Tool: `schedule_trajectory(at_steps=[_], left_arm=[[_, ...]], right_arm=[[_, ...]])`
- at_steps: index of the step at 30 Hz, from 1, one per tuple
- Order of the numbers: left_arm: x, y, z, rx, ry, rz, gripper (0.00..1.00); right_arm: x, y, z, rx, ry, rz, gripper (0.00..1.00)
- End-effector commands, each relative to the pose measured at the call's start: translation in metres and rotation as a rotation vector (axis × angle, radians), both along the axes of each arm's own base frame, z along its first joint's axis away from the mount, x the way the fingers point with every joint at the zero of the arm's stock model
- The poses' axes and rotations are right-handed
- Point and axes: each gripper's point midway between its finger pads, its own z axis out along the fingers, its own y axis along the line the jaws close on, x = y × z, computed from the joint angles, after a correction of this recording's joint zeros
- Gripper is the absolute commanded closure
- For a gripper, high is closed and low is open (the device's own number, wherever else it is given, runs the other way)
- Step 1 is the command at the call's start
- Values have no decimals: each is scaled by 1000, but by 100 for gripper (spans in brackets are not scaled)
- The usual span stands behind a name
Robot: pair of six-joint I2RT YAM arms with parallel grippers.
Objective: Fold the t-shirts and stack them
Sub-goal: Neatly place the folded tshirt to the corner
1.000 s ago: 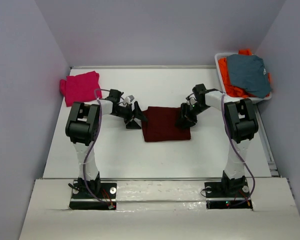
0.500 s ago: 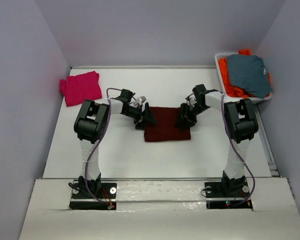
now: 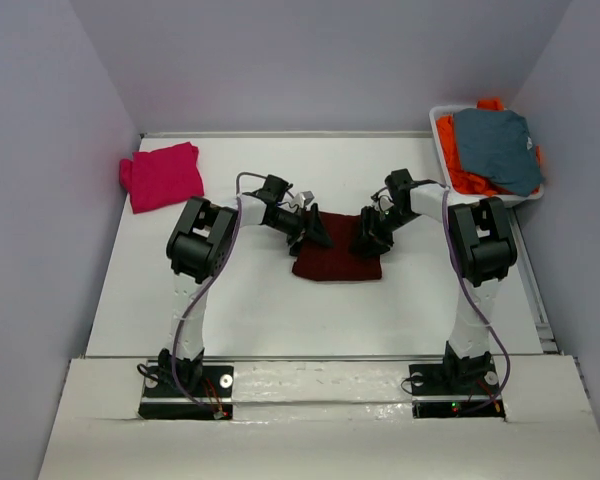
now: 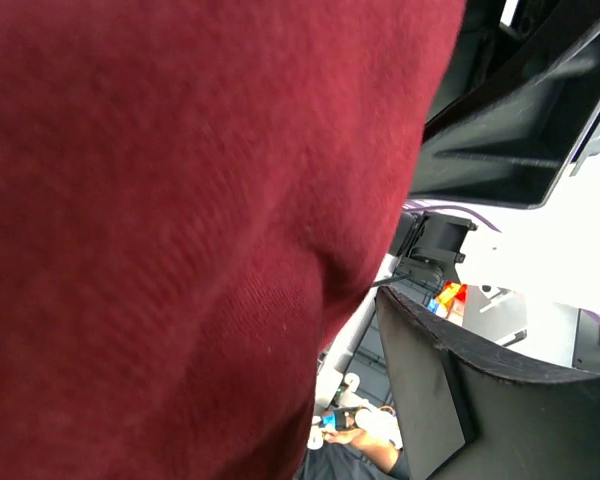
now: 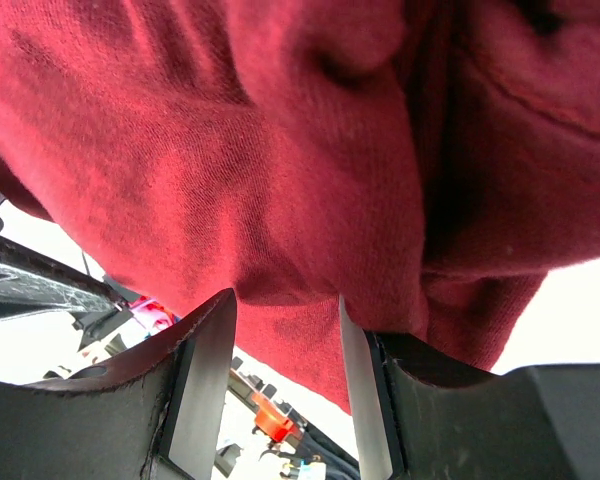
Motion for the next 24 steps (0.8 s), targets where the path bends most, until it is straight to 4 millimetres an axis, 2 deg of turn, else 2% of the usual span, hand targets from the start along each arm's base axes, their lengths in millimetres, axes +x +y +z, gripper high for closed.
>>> schedule_trajectory(at_steps=[1, 6, 9, 10, 12, 13, 16, 17, 18, 24], left_arm=[[2, -14, -17, 35, -20, -15, 18], [-1, -22, -20, 34, -6, -25, 19], [-4, -25, -21, 35, -6, -31, 25], [-4, -25, -21, 34, -7, -29, 28], [-4, -25, -22, 36, -7, -27, 44], [-3, -25, -22, 36, -12, -27, 60], [-4, -25, -23, 40, -7, -27, 78], [-4, -24, -24, 42, -8, -27, 88], [-4, -24, -24, 47, -11, -26, 93], [3, -22, -22, 80, -64, -29, 94]], right_arm=[[1, 1, -12, -17, -22, 9, 48], [-1, 0, -15, -18, -16, 7, 48], [-2, 0, -16, -19, -12, 5, 48], [-1, 0, -16, -18, -15, 5, 48], [-2, 0, -16, -20, -14, 5, 48], [-2, 0, -16, -20, -12, 5, 48], [-2, 0, -16, -22, -13, 5, 48], [-3, -1, -17, -22, -11, 5, 48], [-3, -1, -16, -22, -12, 5, 48], [-3, -1, -15, -23, -17, 6, 48]])
